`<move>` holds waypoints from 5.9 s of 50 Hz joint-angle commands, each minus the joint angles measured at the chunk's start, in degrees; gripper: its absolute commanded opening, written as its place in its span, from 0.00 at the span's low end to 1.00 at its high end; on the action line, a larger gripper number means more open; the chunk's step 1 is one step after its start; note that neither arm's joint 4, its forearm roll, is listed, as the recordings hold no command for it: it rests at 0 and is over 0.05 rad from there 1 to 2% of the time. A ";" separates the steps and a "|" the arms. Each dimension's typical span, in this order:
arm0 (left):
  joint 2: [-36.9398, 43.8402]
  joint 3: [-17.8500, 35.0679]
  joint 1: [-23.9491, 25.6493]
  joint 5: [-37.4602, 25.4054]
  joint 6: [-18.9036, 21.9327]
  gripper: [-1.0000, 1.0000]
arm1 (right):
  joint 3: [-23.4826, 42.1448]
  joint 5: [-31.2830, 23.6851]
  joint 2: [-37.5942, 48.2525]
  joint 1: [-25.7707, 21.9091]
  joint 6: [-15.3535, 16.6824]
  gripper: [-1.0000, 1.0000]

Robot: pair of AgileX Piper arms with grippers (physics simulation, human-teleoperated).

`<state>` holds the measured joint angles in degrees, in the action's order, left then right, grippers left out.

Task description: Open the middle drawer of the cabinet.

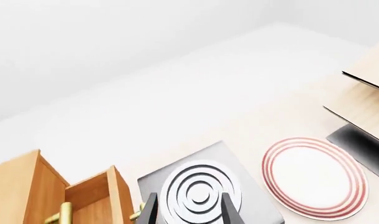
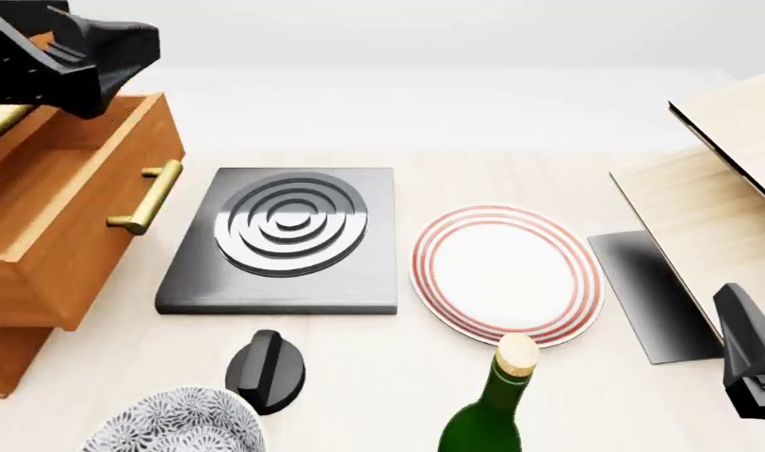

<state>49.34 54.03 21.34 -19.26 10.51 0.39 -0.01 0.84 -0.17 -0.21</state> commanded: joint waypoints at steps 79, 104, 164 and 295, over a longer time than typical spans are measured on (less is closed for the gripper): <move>35.73 40.17 -15.25 -23.94 -7.21 1.00 | 0.00 0.00 0.01 0.01 0.00 1.00; 43.66 49.38 -17.71 -27.99 -8.56 1.00 | 0.00 0.00 0.00 0.00 -0.01 1.00; 53.83 41.18 -20.56 -17.60 -10.03 1.00 | 0.00 0.00 0.00 0.00 0.00 1.00; 45.88 24.27 -6.21 -13.07 -9.69 1.00 | 0.00 0.00 0.01 0.00 -0.02 1.00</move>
<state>101.20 80.99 15.00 -31.92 -6.93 0.39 -0.01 0.84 -0.17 -0.22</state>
